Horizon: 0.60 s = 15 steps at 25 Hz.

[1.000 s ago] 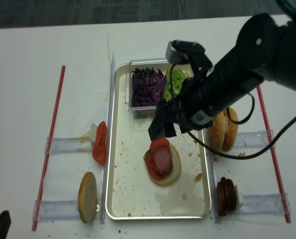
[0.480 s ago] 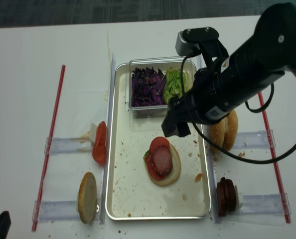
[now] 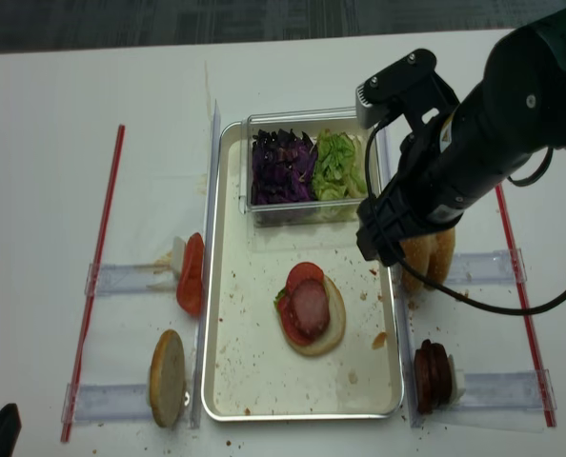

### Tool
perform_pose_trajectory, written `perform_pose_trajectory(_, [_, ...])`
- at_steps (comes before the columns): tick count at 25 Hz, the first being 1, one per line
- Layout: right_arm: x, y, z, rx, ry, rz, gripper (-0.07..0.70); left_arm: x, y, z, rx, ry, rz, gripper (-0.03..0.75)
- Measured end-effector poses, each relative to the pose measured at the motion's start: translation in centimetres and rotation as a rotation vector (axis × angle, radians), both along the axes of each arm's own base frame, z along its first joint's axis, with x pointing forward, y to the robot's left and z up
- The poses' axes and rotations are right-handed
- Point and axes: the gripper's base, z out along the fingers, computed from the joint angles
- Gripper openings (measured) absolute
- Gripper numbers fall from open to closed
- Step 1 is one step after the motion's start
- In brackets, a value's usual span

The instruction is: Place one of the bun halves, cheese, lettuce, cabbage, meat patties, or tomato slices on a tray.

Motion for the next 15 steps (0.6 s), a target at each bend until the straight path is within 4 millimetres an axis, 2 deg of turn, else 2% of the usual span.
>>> perform_pose_trajectory(2, [0.2,-0.5,0.0,-0.007,0.009,-0.041,0.678,0.0,0.0,0.0,0.0,0.0,0.0,0.474])
perform_pose_trajectory(4, [0.7,-1.9,-0.1,-0.022,0.031,-0.096,0.678,0.0,0.0,0.0,0.0,0.0,0.0,0.474])
perform_pose_trajectory(10, [2.8,-10.0,-0.3,-0.096,0.077,-0.364,0.678,0.0,0.0,0.0,0.0,0.0,0.0,0.474])
perform_pose_trajectory(13, [2.9,-13.5,-0.4,-0.127,0.1,-0.484,0.678,0.0,0.0,0.0,0.0,0.0,0.0,0.474])
perform_pose_trajectory(15, [2.8,-15.0,-0.4,-0.129,0.118,-0.543,0.676,0.0,0.0,0.0,0.0,0.0,0.0,0.474])
